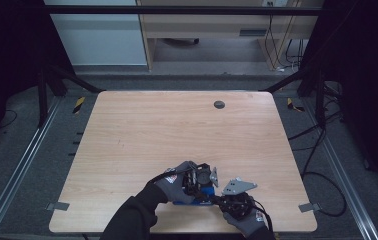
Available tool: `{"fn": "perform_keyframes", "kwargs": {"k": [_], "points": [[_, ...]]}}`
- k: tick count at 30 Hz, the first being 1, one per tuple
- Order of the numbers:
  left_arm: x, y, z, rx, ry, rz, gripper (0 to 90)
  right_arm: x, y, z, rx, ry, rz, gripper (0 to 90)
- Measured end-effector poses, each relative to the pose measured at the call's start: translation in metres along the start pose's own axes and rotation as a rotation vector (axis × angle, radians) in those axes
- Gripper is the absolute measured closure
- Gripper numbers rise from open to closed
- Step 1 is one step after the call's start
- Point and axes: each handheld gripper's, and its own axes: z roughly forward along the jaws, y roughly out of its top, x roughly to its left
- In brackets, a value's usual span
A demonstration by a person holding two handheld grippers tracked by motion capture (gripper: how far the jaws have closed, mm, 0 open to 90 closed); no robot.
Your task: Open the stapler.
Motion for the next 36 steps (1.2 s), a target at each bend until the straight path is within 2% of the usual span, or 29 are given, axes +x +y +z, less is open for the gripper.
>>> {"fn": "perform_keyframes", "kwargs": {"k": [24,36], "points": [[0.0022,-0.0017,-0.0012,-0.003,-0.009,0.017,66.0,-0.0010,0.0000,0.0000,0.002,0.011,0.002,90.0],[0.0012,-0.0024,-0.0010,-0.018,-0.009,0.012,66.1,-0.0009,-0.0001,0.0003,-0.001,0.013,0.001,90.0]]}}
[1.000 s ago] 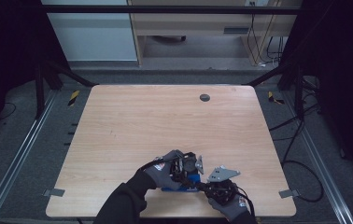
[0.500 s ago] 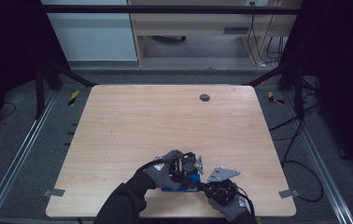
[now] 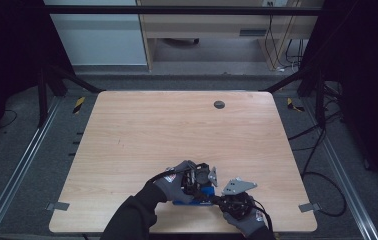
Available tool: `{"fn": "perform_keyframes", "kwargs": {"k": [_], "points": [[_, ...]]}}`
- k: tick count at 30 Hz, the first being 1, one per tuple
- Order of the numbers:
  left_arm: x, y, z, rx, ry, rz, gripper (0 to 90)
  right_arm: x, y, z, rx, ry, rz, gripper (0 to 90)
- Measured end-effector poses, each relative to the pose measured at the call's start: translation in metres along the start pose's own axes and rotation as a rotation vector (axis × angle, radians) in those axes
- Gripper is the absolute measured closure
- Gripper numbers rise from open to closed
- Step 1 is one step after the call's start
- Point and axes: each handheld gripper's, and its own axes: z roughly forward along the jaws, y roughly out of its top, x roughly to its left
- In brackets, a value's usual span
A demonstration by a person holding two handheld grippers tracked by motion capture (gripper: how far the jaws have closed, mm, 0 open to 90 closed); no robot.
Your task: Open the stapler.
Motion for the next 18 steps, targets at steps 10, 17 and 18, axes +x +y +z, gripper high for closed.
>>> {"fn": "perform_keyframes", "kwargs": {"k": [10,17,18], "points": [[-0.0016,-0.0009,-0.0002,-0.004,0.002,-0.002,66.1,-0.0008,-0.0004,0.0001,-0.003,0.005,0.003,90.0],[-0.0010,0.0005,-0.0002,0.014,0.006,0.007,66.0,0.0016,0.0002,-0.0006,0.007,-0.013,-0.005,90.0],[-0.0013,0.0006,0.0013,0.006,0.007,-0.005,66.0,0.0007,-0.0005,-0.0009,0.000,-0.012,-0.001,90.0]]}}
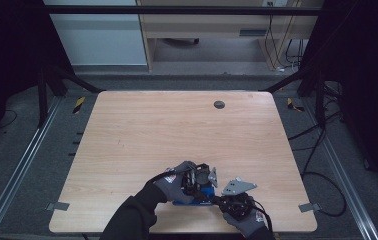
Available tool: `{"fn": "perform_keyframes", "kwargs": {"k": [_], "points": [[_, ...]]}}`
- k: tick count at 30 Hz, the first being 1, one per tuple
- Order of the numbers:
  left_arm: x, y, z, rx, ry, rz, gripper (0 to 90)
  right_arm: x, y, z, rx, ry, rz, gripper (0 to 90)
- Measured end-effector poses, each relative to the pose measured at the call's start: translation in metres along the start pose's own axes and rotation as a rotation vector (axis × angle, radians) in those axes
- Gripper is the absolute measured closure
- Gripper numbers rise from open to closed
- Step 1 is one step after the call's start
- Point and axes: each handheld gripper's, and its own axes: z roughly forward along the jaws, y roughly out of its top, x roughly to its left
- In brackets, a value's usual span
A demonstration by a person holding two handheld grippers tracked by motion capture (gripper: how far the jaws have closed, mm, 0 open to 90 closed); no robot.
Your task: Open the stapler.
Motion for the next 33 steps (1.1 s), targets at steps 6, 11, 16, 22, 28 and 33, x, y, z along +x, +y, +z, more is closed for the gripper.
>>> {"fn": "perform_keyframes", "kwargs": {"k": [6,11,16,22,28,33], "points": [[0.0004,0.0003,0.0002,0.006,-0.001,-0.002,65.9,0.0000,-0.0016,-0.0002,-0.011,-0.002,0.004,90.0],[0.0003,-0.0005,-0.0004,-0.001,0.000,0.003,66.0,-0.0011,-0.0017,-0.0001,-0.015,0.004,0.010,90.0],[-0.0009,-0.0004,-0.0011,0.000,0.000,0.004,66.0,-0.0017,-0.0026,-0.0002,-0.018,0.010,0.017,90.0],[-0.0005,-0.0003,-0.0013,0.000,-0.004,0.005,66.1,-0.0013,-0.0030,0.0000,-0.022,0.008,0.018,90.0],[-0.0012,0.0016,-0.0017,0.007,0.000,0.014,66.1,-0.0009,-0.0027,-0.0003,-0.019,0.005,0.018,90.0],[-0.0007,-0.0010,-0.0020,-0.005,-0.001,0.011,66.1,-0.0006,-0.0026,-0.0003,-0.016,0.003,0.014,90.0]]}}
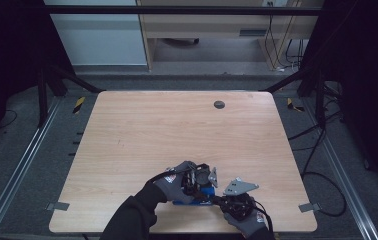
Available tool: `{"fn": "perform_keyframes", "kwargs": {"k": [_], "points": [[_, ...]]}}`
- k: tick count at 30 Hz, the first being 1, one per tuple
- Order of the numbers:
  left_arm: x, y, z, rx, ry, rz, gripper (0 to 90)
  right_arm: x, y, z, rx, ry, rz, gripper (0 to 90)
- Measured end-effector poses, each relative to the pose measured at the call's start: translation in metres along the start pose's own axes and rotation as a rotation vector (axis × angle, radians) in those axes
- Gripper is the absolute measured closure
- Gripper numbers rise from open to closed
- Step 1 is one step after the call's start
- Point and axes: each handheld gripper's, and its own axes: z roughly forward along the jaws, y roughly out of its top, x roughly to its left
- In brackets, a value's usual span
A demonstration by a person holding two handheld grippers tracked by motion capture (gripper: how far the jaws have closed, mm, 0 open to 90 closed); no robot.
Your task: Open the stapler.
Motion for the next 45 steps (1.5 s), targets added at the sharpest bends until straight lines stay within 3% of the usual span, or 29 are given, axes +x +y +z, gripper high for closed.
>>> {"fn": "perform_keyframes", "kwargs": {"k": [20,22,23,25,27,32,39,45], "points": [[0.000,-0.006,-0.001,-0.041,-0.007,-0.025,66.1,0.000,0.000,0.000,-0.001,0.002,0.009,90.0],[0.001,-0.008,-0.010,-0.091,-0.008,-0.040,66.1,0.000,0.000,0.000,0.002,-0.001,0.010,90.0],[0.003,-0.012,-0.021,-0.161,-0.023,-0.070,66.1,-0.001,0.000,0.000,0.001,-0.002,0.013,90.0],[0.000,-0.014,-0.034,-0.136,0.004,-0.042,66.1,-0.003,-0.001,-0.002,-0.005,0.006,0.025,90.0],[-0.003,-0.014,-0.030,-0.095,0.013,-0.030,66.0,-0.002,0.001,0.001,0.000,0.013,0.023,90.0],[-0.001,-0.017,-0.024,-0.134,0.006,-0.055,65.9,0.000,0.002,0.002,0.006,0.011,0.016,90.0],[-0.001,-0.018,-0.025,-0.140,0.012,-0.059,65.9,0.001,0.002,0.002,0.007,-0.001,-0.008,90.0],[-0.003,-0.020,-0.026,-0.155,0.019,-0.065,65.8,-0.001,0.002,0.002,0.006,0.010,-0.001,90.0]]}}
